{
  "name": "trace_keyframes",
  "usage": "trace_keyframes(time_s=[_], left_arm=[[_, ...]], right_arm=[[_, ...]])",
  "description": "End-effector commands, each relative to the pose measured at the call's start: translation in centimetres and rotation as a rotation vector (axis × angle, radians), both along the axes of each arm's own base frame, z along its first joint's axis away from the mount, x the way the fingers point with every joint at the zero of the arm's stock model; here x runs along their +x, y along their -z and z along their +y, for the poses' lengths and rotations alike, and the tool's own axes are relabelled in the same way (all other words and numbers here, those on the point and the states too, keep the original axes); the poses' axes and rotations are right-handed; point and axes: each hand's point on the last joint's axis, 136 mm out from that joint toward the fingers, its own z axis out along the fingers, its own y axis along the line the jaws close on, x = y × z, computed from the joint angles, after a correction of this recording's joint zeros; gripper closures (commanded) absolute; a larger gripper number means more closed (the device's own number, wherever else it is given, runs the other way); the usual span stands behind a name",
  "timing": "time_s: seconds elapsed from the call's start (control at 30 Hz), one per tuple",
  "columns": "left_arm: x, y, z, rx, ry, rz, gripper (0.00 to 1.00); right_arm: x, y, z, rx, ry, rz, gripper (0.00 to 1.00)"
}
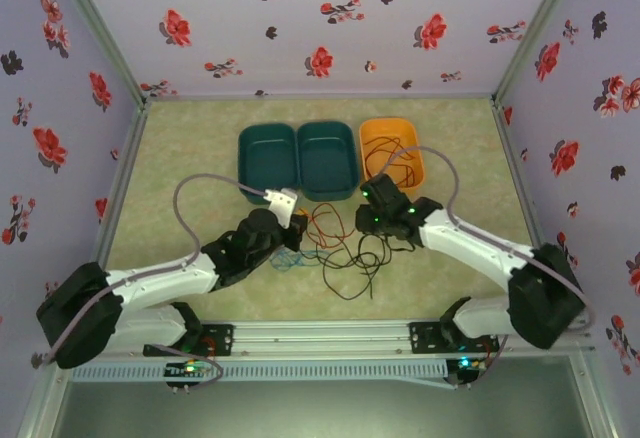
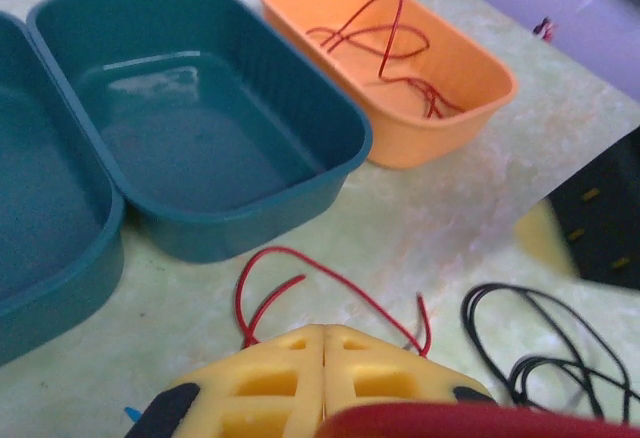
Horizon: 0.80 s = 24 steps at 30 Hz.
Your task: Untangle the cables
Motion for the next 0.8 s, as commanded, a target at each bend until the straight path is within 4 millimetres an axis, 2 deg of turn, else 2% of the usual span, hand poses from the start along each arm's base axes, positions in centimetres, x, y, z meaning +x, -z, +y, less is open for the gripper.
trace_keyframes(time_s=[0.0,0.13,0.33,0.6,0.77], left_arm=[[0.2,-3.6,0.0,-0.058,-0.009,-0.079,1.0],[-0.1,-4.5,0.5,-0.074,-0.011,-0.103,1.0],[-0.2,-3.5,1.1,-0.049,-0.032,-0.076,1.0],[-0.1,-1.7,1.9,-0.039,-0.077,-0.026,1.0],[-0.1,-1.0,2.3,-0.029,-0.095,-0.007,1.0]], right_arm=[[1.1,-0.2,2.2,-0.017,-0.072,-0.025,0.69],[1.9,1.1,3.6,-0.064,-0.108,-0.008,0.69],[2.7,3.7,5.1,-0.145,-0.164,0.021,0.68],[3.1,6.3,5.6,-0.216,-0.201,0.044,0.67],[2.6,7.9,5.4,-0.232,-0.208,0.075,0.68]])
